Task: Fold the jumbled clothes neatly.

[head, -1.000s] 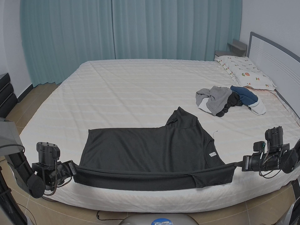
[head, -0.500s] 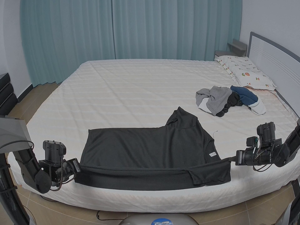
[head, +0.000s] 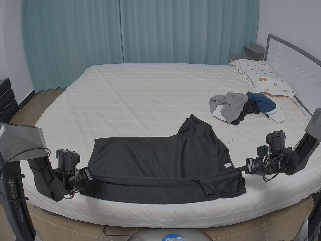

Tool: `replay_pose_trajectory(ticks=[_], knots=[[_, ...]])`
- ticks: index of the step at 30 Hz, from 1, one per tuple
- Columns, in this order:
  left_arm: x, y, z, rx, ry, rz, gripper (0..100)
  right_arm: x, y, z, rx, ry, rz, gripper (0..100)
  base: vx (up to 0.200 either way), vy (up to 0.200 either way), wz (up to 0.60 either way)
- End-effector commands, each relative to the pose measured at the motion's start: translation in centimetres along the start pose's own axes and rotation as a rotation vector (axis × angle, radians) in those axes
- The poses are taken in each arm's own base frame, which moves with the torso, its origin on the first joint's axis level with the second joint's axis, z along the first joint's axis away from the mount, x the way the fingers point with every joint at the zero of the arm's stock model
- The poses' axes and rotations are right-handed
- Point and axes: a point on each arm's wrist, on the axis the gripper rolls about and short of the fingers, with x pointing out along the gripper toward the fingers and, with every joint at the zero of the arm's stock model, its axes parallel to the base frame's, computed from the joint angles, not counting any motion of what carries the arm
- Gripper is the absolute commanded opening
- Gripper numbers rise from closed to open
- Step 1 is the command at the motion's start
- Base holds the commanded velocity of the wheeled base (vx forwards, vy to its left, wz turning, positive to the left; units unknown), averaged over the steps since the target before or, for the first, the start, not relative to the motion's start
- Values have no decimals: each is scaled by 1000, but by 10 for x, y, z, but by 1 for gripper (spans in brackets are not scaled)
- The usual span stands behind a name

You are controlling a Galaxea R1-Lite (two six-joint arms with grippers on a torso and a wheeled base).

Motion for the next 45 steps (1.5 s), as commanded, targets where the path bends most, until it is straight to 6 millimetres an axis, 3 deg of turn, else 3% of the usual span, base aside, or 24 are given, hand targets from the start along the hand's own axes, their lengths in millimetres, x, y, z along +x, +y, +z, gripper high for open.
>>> replay_pose_trajectory(ticks=[1, 13, 14, 23, 30, 31, 38, 42, 45], knots=[[18, 3, -6, -3, 23, 22, 0, 19, -5, -4, 14, 36, -7, 0, 0, 0, 0], [27, 2, -5, -51, 19, 23, 0, 32, -7, -7, 18, 60, -9, 0, 0, 0, 0], [27, 2, -5, -52, 18, 22, 100, 32, -7, -7, 18, 60, -9, 100, 0, 0, 0], [23, 2, -3, -85, 9, 19, 100, 29, 1, 2, 104, -7, 23, 100, 0, 0, 0], [-9, 6, 19, -139, -58, -13, 100, 11, 6, 3, 187, -66, 51, 100, 0, 0, 0], [-22, 8, 25, -149, -75, -30, 100, 4, 7, -2, 221, -62, 45, 100, 0, 0, 0], [-35, 9, 27, -215, -73, -74, 100, -16, 7, -19, 433, -49, 54, 100, 0, 0, 0], [-33, 9, 24, -240, -21, -126, 100, -14, 5, -26, 583, -65, 99, 100, 150, 0, 0], [-33, 10, 20, -235, 2, -134, 100, -7, 2, -33, 602, -57, 151, 100, 200, 0, 0]])
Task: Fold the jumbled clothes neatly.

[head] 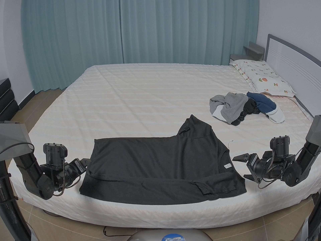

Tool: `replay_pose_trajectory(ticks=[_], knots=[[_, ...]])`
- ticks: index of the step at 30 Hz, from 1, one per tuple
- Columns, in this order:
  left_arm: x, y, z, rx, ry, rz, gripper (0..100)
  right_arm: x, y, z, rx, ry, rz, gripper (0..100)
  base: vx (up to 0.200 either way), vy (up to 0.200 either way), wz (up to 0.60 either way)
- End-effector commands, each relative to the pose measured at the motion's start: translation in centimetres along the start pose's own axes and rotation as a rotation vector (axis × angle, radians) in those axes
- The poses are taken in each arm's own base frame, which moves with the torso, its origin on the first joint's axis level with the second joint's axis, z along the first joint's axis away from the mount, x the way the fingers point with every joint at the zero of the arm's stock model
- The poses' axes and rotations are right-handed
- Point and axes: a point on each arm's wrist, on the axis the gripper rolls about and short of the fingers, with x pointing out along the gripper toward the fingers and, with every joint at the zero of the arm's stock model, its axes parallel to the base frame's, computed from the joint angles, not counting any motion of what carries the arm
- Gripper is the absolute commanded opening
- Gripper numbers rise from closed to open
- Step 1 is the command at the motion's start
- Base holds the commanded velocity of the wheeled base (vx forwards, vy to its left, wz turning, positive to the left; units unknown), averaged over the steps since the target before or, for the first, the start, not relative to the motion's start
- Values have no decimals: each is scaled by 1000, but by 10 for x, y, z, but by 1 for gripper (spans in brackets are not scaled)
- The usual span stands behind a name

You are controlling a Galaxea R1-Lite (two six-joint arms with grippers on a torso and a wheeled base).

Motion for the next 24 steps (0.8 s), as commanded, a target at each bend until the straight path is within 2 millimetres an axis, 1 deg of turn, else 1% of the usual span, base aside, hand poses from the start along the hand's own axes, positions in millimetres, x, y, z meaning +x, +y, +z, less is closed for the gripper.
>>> replay_pose_trajectory(ticks=[1, 3, 5, 9, 13, 21, 23, 24], knots=[[-3, 0, -3, -17, 35, -31, 100, 2, -13, -13, 52, 32, 37, 100, 200, 0, 0], [0, 1, -5, -13, 47, -31, 100, 2, -15, -17, 44, 38, 47, 100, 200, 0, 0], [6, 1, -8, -11, 61, -27, 100, 2, -15, -23, 35, 46, 57, 100, 0, 0, 0], [8, 1, -13, -2, 81, -23, 100, 0, -16, -25, 35, 51, 55, 100, 0, 0, 0], [-1, -1, -18, 10, 97, -32, 100, -1, -20, -25, 46, 52, 42, 100, 0, 0, 0], [-24, -15, -9, -38, 54, -97, 100, -4, -21, -25, 47, 47, 37, 100, 0, 0, 0], [-27, -18, -19, -23, 92, -100, 100, -5, -24, -23, 57, 41, 32, 100, 0, 0, 0], [-27, -18, -19, -23, 92, -100, 100, -5, -24, -23, 57, 41, 32, 100, 0, 0, 0]])
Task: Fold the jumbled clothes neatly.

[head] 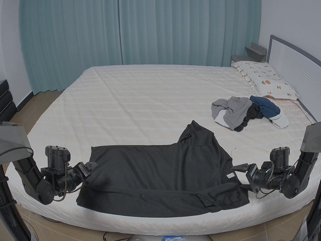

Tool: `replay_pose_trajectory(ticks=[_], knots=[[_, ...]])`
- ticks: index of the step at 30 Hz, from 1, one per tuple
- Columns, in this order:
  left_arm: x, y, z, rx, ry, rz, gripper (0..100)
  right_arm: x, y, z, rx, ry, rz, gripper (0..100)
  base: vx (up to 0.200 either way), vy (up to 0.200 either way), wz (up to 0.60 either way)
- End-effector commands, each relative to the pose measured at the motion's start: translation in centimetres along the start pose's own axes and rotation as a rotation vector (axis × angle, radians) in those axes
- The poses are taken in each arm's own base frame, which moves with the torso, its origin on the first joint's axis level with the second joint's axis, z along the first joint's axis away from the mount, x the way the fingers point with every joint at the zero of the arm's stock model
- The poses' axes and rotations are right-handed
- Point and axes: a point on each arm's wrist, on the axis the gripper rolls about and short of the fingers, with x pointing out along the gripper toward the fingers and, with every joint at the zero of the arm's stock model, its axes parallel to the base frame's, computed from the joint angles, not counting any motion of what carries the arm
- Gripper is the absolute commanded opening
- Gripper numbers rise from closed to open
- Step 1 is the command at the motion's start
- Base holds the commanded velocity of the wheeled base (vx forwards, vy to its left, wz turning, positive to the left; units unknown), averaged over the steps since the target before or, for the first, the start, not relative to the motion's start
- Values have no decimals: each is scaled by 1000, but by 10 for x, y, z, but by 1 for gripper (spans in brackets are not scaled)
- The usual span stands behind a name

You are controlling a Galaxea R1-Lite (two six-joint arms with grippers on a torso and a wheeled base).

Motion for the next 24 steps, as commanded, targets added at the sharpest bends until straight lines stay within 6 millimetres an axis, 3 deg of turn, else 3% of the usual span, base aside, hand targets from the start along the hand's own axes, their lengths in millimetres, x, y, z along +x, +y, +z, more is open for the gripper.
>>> replay_pose_trajectory(ticks=[1, 13, 24], knots=[[-10, -9, -12, 27, 36, -30, 100, -2, -4, 1, 11, -4, -13, 100, 0, 0, 0], [6, -3, -50, 79, 209, -1, 100, 5, -14, -4, 21, 25, -51, 100, 0, 0, 0], [40, -4, -36, 49, 152, 6, 100, 9, -18, -8, 8, 22, -38, 100, 0, 0, 0]])
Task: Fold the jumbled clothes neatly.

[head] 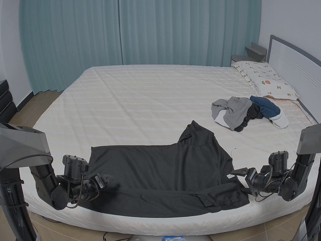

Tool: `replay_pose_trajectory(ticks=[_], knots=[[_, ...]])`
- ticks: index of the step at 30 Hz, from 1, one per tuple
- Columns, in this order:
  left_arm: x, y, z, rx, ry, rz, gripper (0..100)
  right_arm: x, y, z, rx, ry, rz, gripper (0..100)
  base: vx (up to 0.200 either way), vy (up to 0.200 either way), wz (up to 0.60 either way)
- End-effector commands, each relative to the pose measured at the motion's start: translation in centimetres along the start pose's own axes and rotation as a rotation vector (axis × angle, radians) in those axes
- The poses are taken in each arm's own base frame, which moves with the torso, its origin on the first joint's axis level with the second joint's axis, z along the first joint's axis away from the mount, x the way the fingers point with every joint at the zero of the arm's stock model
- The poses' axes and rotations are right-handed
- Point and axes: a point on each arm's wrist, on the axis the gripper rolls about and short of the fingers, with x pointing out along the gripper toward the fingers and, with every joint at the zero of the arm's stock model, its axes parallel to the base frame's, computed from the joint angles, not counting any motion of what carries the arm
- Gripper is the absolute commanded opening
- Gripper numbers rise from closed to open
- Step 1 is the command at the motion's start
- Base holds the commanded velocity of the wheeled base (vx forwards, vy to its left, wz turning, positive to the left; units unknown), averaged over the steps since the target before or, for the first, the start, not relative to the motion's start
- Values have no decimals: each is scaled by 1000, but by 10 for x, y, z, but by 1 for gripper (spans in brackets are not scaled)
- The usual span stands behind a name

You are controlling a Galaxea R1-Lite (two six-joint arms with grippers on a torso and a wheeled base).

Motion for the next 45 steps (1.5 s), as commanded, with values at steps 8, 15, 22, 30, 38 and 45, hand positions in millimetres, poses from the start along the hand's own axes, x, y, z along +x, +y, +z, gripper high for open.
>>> replay_pose_trajectory(ticks=[8, 15, 22, 30, 38, 45], knots=[[28, 15, 30, -94, -76, 33, 100, 2, -6, -5, -8, 0, 7, 100, 0, 0, 0], [23, 15, 51, -185, -146, 2, 100, 3, -8, -7, -7, 1, 4, 100, 0, 0, 0], [21, 34, 61, -228, -163, 42, 100, 3, -8, -7, -7, 3, 5, 100, 0, 0, 0], [9, 35, 61, -198, -130, -1, 100, 3, -8, -7, -7, 4, 4, 100, 0, 0, 0], [19, 39, 57, -191, -83, -21, 100, 3, -8, -7, -8, 1, 6, 100, 0, 0, 0], [23, 43, 53, -168, -64, -2, 0, -2, 3, -2, -57, -47, 56, 100, 0, 0, 0]])
